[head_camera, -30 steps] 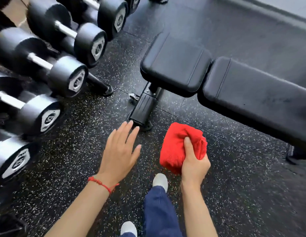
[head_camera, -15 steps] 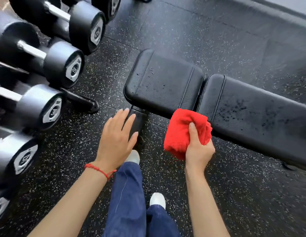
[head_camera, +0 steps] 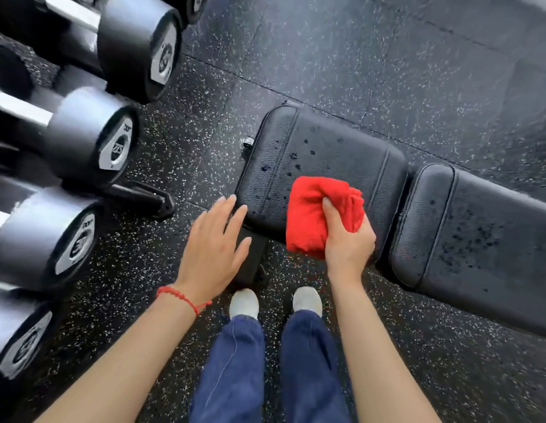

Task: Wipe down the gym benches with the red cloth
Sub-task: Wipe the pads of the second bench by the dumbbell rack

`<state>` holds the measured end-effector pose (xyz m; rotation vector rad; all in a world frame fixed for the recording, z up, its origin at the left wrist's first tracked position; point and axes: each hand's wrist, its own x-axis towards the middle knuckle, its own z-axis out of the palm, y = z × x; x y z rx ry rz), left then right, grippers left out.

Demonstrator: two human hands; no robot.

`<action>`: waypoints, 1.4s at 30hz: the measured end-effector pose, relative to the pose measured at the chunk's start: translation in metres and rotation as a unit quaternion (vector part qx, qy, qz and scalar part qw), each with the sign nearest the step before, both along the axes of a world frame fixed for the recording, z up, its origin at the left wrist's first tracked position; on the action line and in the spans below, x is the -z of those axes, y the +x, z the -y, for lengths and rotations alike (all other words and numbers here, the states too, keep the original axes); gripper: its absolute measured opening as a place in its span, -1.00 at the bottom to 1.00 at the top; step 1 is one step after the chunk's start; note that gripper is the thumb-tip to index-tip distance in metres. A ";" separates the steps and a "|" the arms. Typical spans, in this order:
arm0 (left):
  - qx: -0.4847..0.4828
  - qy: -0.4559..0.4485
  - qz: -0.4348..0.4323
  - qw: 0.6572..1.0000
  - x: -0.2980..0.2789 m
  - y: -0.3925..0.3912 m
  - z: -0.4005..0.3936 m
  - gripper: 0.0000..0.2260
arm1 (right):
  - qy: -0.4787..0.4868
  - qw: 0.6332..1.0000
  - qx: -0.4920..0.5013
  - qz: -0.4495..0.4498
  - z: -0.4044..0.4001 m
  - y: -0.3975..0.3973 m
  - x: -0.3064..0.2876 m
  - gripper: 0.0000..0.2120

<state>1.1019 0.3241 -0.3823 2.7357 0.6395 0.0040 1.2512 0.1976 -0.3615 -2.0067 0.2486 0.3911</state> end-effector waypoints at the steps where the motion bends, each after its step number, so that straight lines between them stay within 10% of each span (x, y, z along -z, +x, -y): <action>1: -0.007 -0.008 0.001 1.000 0.006 0.005 -0.002 -0.55 | -0.017 1.000 -0.022 0.006 -0.004 0.007 0.006 -0.85; 17: -0.176 -0.093 0.018 0.980 0.065 0.044 0.016 -0.47 | -0.087 0.980 -0.169 0.064 -0.045 0.017 0.037 -0.63; 29: -0.219 -0.138 0.012 0.966 0.066 0.036 0.022 -0.34 | -0.071 0.826 -0.526 0.191 -0.082 0.053 0.049 -0.56; 35: -0.211 -0.114 0.000 0.971 0.068 0.038 0.024 -0.34 | -0.085 0.898 -0.379 0.207 -0.123 0.121 0.045 -0.64; 42: -0.217 -0.104 -0.017 0.971 0.067 0.041 0.026 -0.31 | -0.083 0.902 -0.381 0.183 -0.109 0.104 0.044 -0.67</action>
